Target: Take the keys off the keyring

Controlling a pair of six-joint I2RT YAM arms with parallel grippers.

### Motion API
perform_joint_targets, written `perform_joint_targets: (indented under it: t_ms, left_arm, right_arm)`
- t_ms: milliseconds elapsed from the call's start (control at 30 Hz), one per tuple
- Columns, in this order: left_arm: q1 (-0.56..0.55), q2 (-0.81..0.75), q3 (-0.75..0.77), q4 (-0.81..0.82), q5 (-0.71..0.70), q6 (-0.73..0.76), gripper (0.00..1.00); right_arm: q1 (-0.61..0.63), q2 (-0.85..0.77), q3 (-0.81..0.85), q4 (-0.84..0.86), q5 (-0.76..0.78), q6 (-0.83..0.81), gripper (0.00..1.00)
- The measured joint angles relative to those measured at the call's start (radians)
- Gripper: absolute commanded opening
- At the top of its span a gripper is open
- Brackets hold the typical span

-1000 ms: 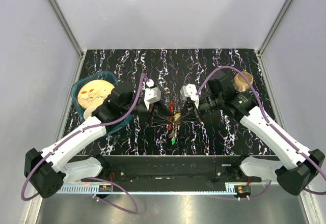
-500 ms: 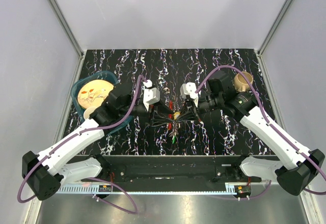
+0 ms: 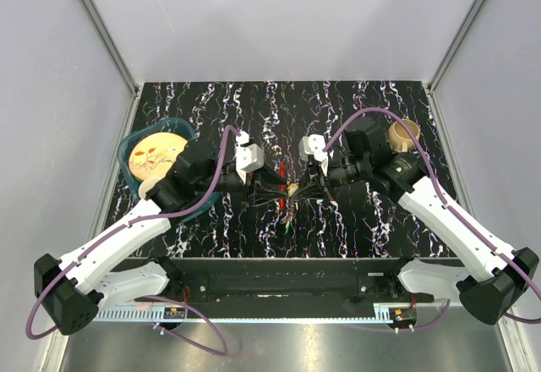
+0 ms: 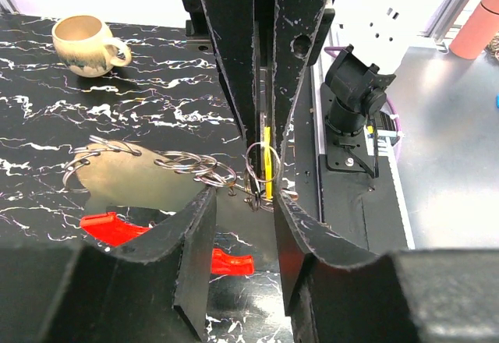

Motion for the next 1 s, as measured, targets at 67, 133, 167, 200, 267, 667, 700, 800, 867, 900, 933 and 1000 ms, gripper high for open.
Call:
perform_joint_targets:
  t_ms: [67,133,167,200,267,667,700,800,867,900,933,1000]
  left_arm:
    - [-0.002,0.000,0.000,0.000,-0.008,0.000,0.36]
    - [-0.004,0.000,0.000,0.000,-0.017,0.001,0.36]
    - [-0.005,0.000,0.000,0.000,-0.021,0.002,0.36]
    - [-0.005,0.000,0.000,0.000,-0.027,0.002,0.36]
    - [-0.007,0.000,0.000,0.000,-0.035,0.003,0.36]
    - [-0.024,0.000,0.000,-0.001,-0.079,0.007,0.33]
    - [-0.026,0.000,0.000,-0.001,-0.084,0.008,0.33]
    - [-0.033,0.000,0.000,-0.003,-0.104,0.011,0.32]
    - [-0.039,0.000,0.000,-0.006,-0.114,0.013,0.32]
    - [-0.040,0.000,0.000,-0.006,-0.116,0.015,0.32]
    - [-0.042,0.000,0.000,-0.008,-0.118,0.016,0.32]
    - [-0.046,0.000,0.000,-0.009,-0.126,0.020,0.32]
  right_arm:
    - [0.000,0.000,0.000,0.003,0.003,0.004,0.00]
    - [0.000,0.000,0.000,0.004,0.003,0.009,0.00]
    - [0.000,0.000,0.000,0.004,0.003,0.012,0.00]
    - [0.000,0.000,0.000,0.005,0.003,0.015,0.00]
    - [0.000,0.000,0.000,0.006,0.003,0.019,0.00]
    - [0.000,0.003,0.000,0.005,0.026,0.047,0.00]
    - [0.000,0.003,0.000,0.005,0.028,0.049,0.00]
    - [-0.002,0.003,0.000,0.005,0.036,0.058,0.00]
    - [-0.002,0.003,0.000,0.002,0.038,0.064,0.00]
    - [-0.002,0.003,0.000,0.001,0.039,0.067,0.00]
    - [-0.002,0.003,0.000,0.001,0.041,0.069,0.00]
    - [-0.002,0.003,0.000,0.000,0.047,0.073,0.00]
